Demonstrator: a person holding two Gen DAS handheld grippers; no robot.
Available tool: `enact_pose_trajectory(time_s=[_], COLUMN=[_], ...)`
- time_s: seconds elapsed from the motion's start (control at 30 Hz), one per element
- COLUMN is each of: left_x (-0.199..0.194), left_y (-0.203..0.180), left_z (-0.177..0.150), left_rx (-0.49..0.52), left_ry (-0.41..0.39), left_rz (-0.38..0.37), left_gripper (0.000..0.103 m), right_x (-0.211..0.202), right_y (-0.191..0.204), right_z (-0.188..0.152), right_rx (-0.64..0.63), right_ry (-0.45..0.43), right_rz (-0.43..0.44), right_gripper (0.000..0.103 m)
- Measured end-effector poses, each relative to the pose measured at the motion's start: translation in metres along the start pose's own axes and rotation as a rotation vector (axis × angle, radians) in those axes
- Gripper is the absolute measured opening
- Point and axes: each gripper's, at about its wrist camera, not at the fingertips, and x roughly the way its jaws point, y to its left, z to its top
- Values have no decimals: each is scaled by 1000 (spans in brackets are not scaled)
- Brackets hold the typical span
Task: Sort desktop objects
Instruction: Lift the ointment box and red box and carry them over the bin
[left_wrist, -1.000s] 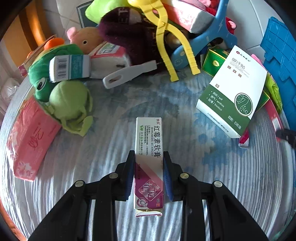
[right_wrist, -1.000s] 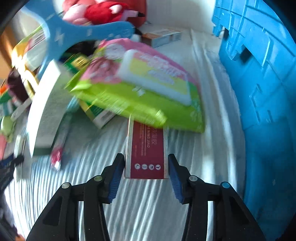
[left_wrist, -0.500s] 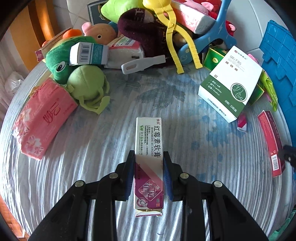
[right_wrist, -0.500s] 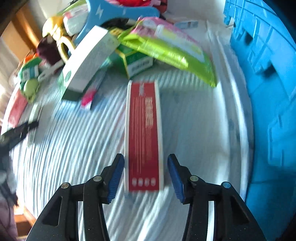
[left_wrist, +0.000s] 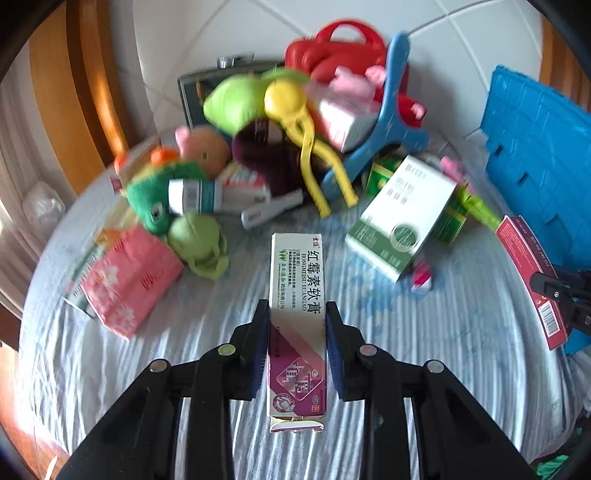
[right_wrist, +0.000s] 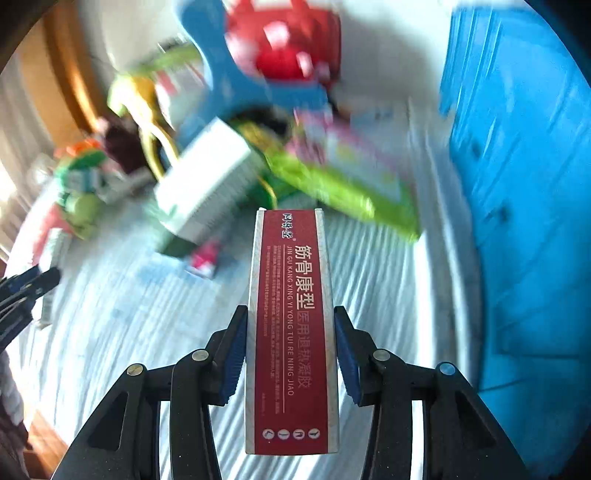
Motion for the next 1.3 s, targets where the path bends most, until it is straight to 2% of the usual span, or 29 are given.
enact_pose_trajectory(time_s=[0.03,0.17,0.3,0.47,0.67,0.77,0.9,1.07,1.3], left_x=[-2,-56,-91,-130,-173,-197,-213,-222,-211], left_y=[-4,-25,-51,-107,-184,-230,-281,-346,-417], left_z=[8,31,52,79,104,116,130,141,143], left_rx=[7,47,85,138,209,254,279,324,380], left_ry=[-26,-162,-259,-367,-478,-534,-540,-510,-397], left_rz=[0,-13,-34,-105,-203,-245,-304,-312,-360], left_gripper=[28,28,28,28,28,28,28,28,28], right_x=[-13,-72,-137,-205,-263,-284,-302,-301,-287], right_y=[2,10,4,-22,-69,-100,-154,-213,-276], right_z=[1,11,23,28,21,13,0,-10,-14], right_rx=[-11,-35,-22,17,78,117,186,247,280], right_ry=[-34,-190,-369,-561,-697,-729,-734,-685,-574], right_rz=[1,5,-10,-81,-216,-285,-400,-504,-597], right_gripper=[44,44,44,44,44,44,44,44,44])
